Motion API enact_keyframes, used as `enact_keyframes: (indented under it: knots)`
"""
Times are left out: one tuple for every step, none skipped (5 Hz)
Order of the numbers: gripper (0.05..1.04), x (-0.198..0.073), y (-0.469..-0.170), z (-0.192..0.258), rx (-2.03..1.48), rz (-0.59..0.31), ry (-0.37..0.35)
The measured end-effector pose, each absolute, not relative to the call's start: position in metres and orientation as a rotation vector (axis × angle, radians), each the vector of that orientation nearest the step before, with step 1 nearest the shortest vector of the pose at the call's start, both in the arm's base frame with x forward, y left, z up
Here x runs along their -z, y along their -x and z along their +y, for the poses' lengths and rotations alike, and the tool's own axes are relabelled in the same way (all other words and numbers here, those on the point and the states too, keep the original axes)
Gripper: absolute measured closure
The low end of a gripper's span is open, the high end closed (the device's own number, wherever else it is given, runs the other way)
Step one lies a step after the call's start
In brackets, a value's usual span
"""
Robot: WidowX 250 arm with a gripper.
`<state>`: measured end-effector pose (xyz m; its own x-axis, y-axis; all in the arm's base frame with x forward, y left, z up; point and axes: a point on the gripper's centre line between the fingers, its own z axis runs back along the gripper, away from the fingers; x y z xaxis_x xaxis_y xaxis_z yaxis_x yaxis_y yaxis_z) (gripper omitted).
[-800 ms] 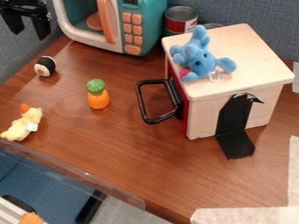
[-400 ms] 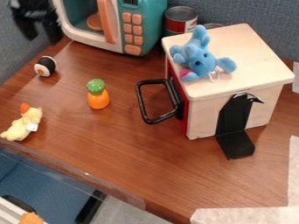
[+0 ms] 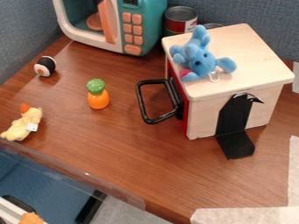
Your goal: Move the blue toy from the top of the drawer to the left side of the table
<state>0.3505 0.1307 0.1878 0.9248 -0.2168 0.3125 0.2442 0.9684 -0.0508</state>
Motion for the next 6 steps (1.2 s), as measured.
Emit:
enact_keyframes:
  knots:
    - [0.082, -0.202, -0.349, 0.082, 0.356, -0.325, 0.078]
    - [0.082, -0.204, -0.339, 0.027, 0.491, -0.328, 0.054]
    - [0.082, -0.187, -0.328, -0.024, 0.585, -0.291, 0.032]
    - [0.083, -0.183, -0.325, -0.07, 0.619, -0.294, 0.039]
    - [0.082, -0.168, -0.326, -0.086, 0.607, -0.249, 0.062]
    - [0.082, -0.162, -0.332, -0.083, 0.589, -0.247, 0.027]
